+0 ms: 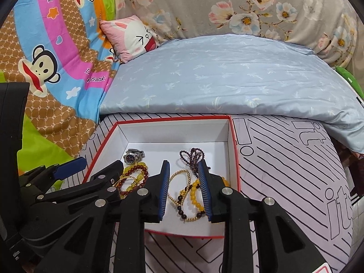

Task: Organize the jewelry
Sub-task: 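Carry the bangle and chain bracelet into the red box and release both, then move the left tool to the silver crown pendant while the right grasps the silver chain pendant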

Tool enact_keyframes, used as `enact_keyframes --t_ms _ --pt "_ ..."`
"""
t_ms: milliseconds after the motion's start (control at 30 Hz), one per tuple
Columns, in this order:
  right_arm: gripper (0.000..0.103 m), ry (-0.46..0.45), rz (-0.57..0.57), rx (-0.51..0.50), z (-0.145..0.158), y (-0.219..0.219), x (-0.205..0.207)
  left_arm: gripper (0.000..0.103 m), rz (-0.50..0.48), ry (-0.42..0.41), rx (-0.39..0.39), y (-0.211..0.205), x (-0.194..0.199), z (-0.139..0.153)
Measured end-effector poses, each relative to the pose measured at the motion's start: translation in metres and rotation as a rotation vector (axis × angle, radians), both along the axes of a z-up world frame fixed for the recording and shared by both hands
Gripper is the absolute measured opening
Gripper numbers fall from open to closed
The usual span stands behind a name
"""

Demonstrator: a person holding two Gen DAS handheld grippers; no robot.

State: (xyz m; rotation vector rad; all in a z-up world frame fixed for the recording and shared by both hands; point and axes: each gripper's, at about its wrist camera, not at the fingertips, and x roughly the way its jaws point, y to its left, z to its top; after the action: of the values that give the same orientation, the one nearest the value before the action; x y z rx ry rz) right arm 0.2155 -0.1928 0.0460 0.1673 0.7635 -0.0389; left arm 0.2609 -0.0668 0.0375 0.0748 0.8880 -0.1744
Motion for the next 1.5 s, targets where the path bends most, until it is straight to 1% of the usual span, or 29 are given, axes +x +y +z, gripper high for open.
enact_keyframes --t_ms 467,533,600,667,700,800,900,1100,1200,1333,1400,1500 --pt "0.027 -0.03 -0.005 0.01 0.019 0.007 -0.06 0.063 -0.018 -0.024 -0.014 0.006 -0.057 0.02" --pt "0.028 -0.034 -0.005 0.009 0.021 0.007 -0.071 0.063 -0.028 -0.033 -0.007 0.006 -0.067 0.022" --pt "0.034 -0.035 -0.012 0.007 0.021 0.007 -0.082 0.063 -0.035 -0.037 -0.003 0.006 -0.076 0.023" --pt "0.04 -0.03 -0.02 0.008 0.018 0.004 -0.093 0.066 -0.039 -0.03 -0.008 0.007 -0.087 0.02" --pt "0.04 -0.026 -0.023 0.009 0.017 0.003 -0.097 0.067 -0.039 -0.026 -0.009 0.008 -0.09 0.019" --pt "0.04 -0.005 -0.038 0.012 0.009 -0.002 -0.112 0.068 -0.031 -0.018 -0.003 0.012 -0.103 0.012" --pt "0.04 0.018 -0.052 0.023 -0.003 -0.008 -0.126 0.068 -0.013 0.006 -0.018 0.022 -0.116 0.002" --pt "0.04 0.09 -0.054 0.027 -0.034 -0.008 -0.149 0.068 0.012 0.043 -0.01 0.04 -0.137 -0.022" --pt "0.04 0.12 -0.047 0.027 -0.049 -0.004 -0.158 0.068 0.029 0.06 -0.02 0.05 -0.147 -0.036" --pt "0.04 0.143 -0.038 0.006 -0.064 0.001 -0.169 0.068 0.034 0.084 -0.017 0.057 -0.157 -0.05" --pt "0.04 0.158 -0.035 0.014 -0.072 0.002 -0.172 0.068 0.031 0.091 -0.024 0.06 -0.164 -0.056" --pt "0.04 0.176 -0.032 0.018 -0.082 0.004 -0.174 0.068 0.009 0.093 -0.01 0.057 -0.171 -0.063"
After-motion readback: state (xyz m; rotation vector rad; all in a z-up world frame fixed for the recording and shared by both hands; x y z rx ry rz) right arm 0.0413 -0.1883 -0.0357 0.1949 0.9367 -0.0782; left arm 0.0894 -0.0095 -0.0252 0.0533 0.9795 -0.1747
